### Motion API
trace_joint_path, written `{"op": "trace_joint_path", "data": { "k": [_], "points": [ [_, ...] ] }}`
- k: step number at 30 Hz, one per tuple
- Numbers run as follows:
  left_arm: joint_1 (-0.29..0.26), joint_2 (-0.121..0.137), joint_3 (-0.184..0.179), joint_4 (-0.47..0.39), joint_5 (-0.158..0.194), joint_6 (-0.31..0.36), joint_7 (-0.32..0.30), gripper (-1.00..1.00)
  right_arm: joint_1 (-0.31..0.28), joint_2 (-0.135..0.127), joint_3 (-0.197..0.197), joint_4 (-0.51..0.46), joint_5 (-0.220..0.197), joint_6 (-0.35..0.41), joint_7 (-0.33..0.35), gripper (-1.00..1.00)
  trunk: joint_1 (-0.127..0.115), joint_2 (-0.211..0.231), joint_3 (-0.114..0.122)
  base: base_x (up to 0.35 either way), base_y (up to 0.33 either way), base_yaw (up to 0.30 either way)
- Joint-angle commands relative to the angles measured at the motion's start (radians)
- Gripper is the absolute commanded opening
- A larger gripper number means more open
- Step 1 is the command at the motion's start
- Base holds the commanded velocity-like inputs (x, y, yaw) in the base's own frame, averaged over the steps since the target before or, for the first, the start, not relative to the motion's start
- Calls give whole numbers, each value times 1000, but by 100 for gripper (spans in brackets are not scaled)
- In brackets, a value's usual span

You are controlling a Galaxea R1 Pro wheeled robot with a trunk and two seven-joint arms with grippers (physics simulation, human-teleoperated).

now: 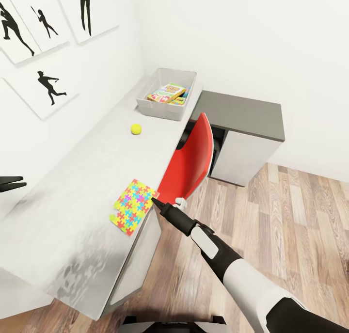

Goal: Put all the toys in the child's room - the three board games (two on the bed and one on the table), the two jigsaw puzzles on the table, and the tennis ball on the table - inside the toy box on the table in the child's room.

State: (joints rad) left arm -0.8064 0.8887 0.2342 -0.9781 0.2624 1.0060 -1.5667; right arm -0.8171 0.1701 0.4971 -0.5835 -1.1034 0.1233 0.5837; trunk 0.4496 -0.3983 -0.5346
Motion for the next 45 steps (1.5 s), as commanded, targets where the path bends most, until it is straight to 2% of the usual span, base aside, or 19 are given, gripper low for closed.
{"op": "trace_joint_path", "data": {
  "k": [1, 8, 16, 23, 30, 45],
  "points": [
    [0, 0, -2, -1, 0, 12, -4, 100, -1, 0, 1, 1, -11, 7, 3, -100, 0, -2, -1, -68, 0, 0],
    [0, -3, -26, -3, 0, 21, -4, 100, -1, -3, 1, 1, -10, 7, 4, -100, 0, -2, -1, -19, 0, 0],
    [0, -23, -52, -4, 0, 22, -4, 100, -2, -3, 1, 1, -10, 6, 5, -100, 0, -2, -1, -34, 0, -49],
    [0, -36, -55, -4, 0, 22, -4, 100, -1, -2, 3, 1, -9, 6, 5, -100, 0, -2, 0, -157, 0, -71],
    [0, -37, -55, -4, 0, 22, -4, 100, -1, 0, 4, 1, -9, 7, 5, -100, 0, -2, 0, -45, 0, -2],
    [0, -38, -55, -4, 0, 22, -4, 100, -2, -1, 6, 1, -9, 7, 6, -100, 0, -2, 0, -256, 0, -1]
  ]
}}
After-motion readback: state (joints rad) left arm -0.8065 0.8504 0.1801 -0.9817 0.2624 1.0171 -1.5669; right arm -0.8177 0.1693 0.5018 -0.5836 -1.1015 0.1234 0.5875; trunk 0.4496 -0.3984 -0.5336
